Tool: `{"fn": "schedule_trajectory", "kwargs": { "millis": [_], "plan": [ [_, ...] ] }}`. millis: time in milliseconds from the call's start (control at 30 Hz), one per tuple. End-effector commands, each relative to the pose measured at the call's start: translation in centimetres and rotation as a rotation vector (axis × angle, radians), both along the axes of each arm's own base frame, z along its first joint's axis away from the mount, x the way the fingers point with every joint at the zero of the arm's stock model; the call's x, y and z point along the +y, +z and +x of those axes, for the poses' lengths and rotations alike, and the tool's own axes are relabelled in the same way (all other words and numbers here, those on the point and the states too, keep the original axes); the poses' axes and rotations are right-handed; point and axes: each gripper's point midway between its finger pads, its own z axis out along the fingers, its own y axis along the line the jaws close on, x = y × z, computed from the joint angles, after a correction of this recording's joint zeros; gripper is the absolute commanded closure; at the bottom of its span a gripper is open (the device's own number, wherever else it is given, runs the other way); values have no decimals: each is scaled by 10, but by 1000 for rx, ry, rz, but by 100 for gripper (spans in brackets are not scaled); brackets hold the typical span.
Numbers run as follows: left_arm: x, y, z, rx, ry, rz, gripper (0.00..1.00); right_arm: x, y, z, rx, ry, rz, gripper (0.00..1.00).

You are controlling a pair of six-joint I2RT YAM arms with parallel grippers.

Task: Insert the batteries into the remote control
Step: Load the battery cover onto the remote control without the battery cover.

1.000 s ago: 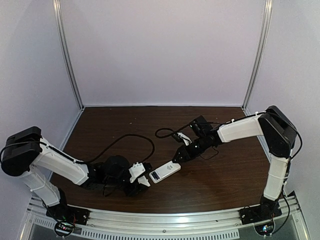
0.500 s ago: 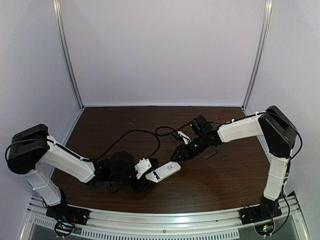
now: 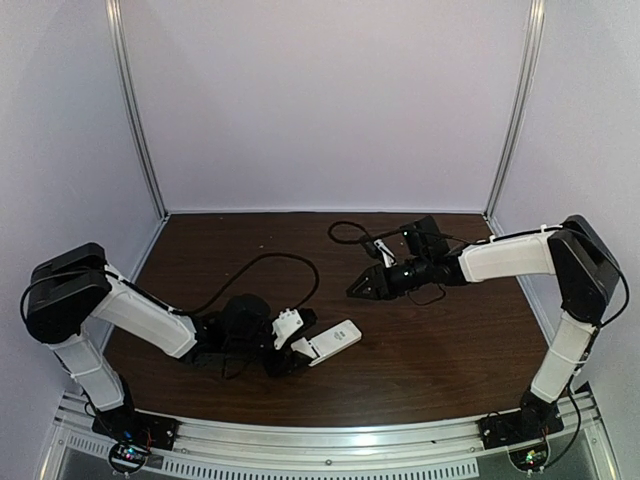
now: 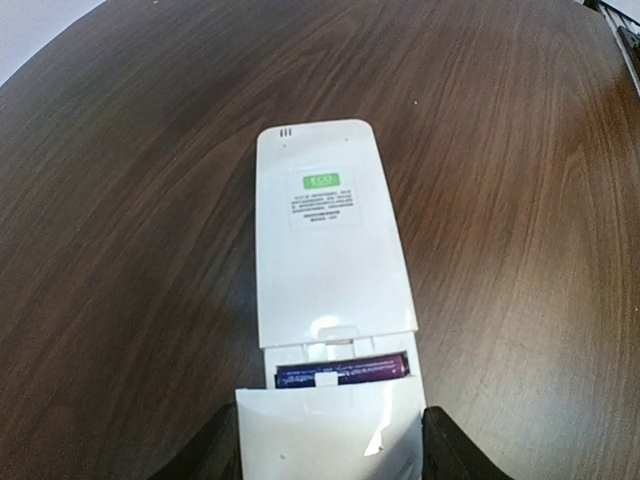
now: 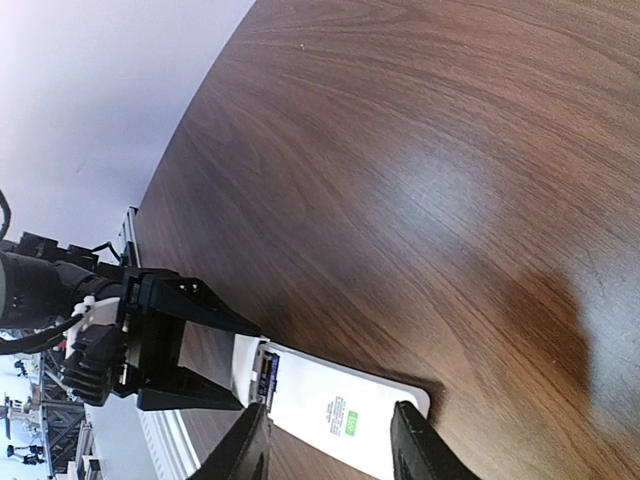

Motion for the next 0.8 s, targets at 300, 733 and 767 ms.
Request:
{"fn": "schedule_trajectory", "kwargs": {
  "millis": [300,733,767],
  "plan": [
    [-18,5,5,29,-23,-40,54,7,20,-9,48,-18,137,61],
    [-7,-23,2,85,13,18,54,32,25,-41,118,22,221,74],
    [-6,-24,1,91,12,18,53,36,27,-44,124,26,237,76]
  ]
}}
